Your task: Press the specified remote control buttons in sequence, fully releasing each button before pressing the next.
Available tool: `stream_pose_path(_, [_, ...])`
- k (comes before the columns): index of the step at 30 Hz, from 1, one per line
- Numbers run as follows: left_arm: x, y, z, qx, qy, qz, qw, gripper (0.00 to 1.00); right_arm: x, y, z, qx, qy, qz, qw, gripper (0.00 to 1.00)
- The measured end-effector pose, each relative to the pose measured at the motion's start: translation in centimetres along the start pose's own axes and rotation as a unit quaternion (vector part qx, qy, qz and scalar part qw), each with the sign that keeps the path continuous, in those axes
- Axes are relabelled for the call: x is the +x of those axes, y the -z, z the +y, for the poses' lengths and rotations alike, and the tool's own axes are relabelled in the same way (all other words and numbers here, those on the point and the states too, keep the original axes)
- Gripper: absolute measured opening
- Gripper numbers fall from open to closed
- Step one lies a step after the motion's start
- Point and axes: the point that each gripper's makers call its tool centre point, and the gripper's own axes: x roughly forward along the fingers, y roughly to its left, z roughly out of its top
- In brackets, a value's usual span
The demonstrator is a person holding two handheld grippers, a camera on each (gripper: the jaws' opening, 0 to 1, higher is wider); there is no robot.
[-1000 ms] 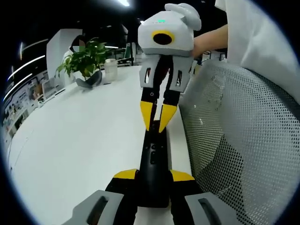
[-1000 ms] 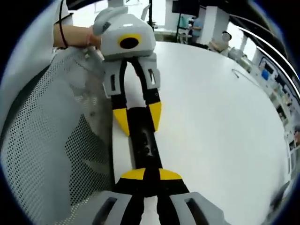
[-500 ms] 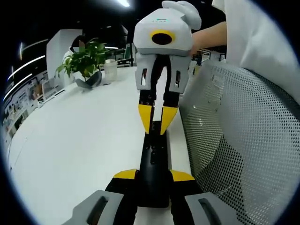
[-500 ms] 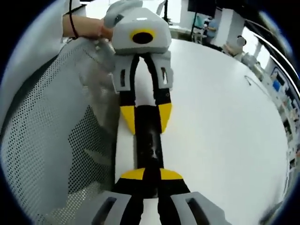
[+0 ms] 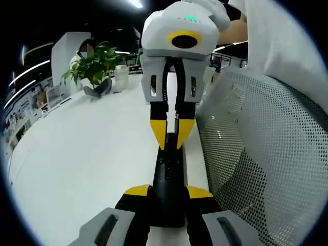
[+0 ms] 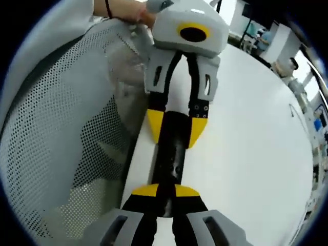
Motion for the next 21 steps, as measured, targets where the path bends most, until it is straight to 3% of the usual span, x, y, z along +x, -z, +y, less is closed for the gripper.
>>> stream_pose_path(2, [0.0, 0.0, 0.01, 0.0, 0.0, -0.001, 1.0, 0.25, 0.01, 0.06, -0.11, 0.015, -0.006, 0.002, 0.9999, 0.06])
stream_pose_path(5, [0.0, -0.02, 0.05, -0.001, -0.002, -0.001, 1.0, 0.25, -0.05, 0.1, -0.28, 0.093, -0.01, -0.015, 0.9955, 0.05])
stream_pose_path(8, [-0.02, -0.02, 0.05, 0.001, -0.002, -0.001, 1.0, 0.25, -0.12, 0.14, -0.15, 0.085, 0.01, -0.033, 0.9958, 0.05])
stream_pose_path(11, [-0.03, -0.02, 0.04, 0.003, -0.002, -0.001, 1.0, 0.25, -0.2, -0.1, -0.28, 0.106, 0.038, -0.082, 0.9903, 0.05])
stream_pose_path(16, [-0.07, -0.01, 0.08, 0.002, -0.003, -0.002, 1.0, 0.25, -0.49, -0.17, -0.65, 0.192, 0.072, -0.183, 0.9615, 0.05])
stream_pose_path(19, [-0.07, 0.0, 0.09, 0.002, -0.004, -0.002, 1.0, 0.25, -0.5, -0.19, -0.41, 0.178, 0.084, -0.192, 0.9615, 0.05])
stream_pose_path(21, [-0.08, 0.0, 0.08, 0.002, -0.004, -0.002, 1.0, 0.25, -0.45, -0.41, -0.42, 0.153, 0.089, -0.186, 0.9665, 0.05])
